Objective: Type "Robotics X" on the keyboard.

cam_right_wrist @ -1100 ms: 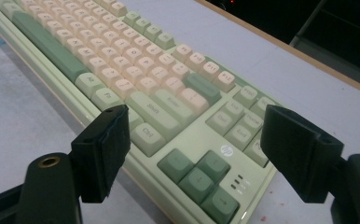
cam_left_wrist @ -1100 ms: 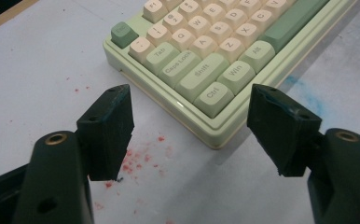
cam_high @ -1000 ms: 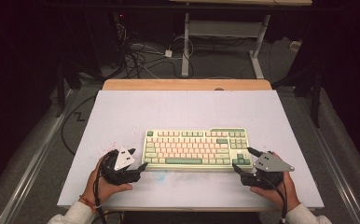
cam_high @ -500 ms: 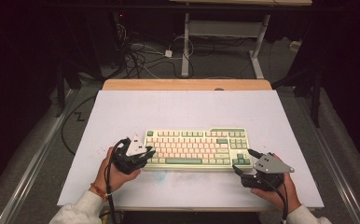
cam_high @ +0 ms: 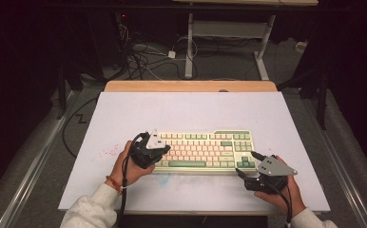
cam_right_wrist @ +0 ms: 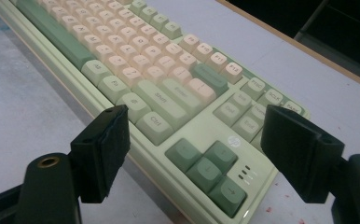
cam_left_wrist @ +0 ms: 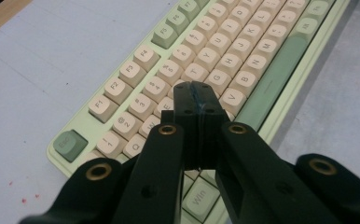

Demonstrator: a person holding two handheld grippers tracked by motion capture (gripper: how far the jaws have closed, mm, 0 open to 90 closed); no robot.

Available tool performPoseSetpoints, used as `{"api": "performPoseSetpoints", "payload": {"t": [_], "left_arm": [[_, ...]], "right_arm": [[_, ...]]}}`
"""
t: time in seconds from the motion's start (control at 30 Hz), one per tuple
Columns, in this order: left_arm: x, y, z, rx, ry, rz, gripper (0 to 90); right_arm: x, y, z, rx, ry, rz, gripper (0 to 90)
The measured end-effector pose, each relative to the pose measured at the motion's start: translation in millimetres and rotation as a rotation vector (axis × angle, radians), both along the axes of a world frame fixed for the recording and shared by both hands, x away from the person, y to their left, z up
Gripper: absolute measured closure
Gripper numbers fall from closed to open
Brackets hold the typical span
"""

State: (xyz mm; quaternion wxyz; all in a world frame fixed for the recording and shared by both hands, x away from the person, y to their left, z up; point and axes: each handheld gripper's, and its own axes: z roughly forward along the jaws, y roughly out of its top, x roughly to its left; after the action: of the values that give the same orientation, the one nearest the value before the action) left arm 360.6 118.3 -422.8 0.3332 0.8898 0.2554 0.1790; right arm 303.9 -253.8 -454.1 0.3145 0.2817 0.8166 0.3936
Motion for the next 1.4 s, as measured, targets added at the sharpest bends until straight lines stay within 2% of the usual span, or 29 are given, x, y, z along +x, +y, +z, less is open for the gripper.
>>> {"api": "performPoseSetpoints", "payload": {"t": [0.2, 0.5, 0.97, 1.27, 1.4], "left_arm": [[11.9, -11.9, -1.1, 0.019, 0.013, -0.006, 87.8], [27.5, -36.2, -7.8, 0.048, 0.038, -0.044, 87.8], [42.7, -55.5, -20.1, 0.101, 0.072, -0.061, 87.7], [47.3, -60.7, -22.9, 0.127, 0.067, -0.061, 87.6], [44.3, -58.9, -17.4, 0.109, 0.044, -0.066, 86.7]], "right_arm": [[0.8, 2.4, -2.3, -0.01, 0.008, 0.005, 24.1], [-0.3, 1.1, -3.7, -0.022, 0.01, 0.002, 24.1], [0.5, 1.2, -6.0, -0.037, 0.017, 0.012, 24.1], [-1.4, -1.4, -7.4, -0.048, 0.02, 0.01, 24.2], [-2.4, -2.8, -5.8, -0.049, 0.011, 0.003, 24.2]]}}
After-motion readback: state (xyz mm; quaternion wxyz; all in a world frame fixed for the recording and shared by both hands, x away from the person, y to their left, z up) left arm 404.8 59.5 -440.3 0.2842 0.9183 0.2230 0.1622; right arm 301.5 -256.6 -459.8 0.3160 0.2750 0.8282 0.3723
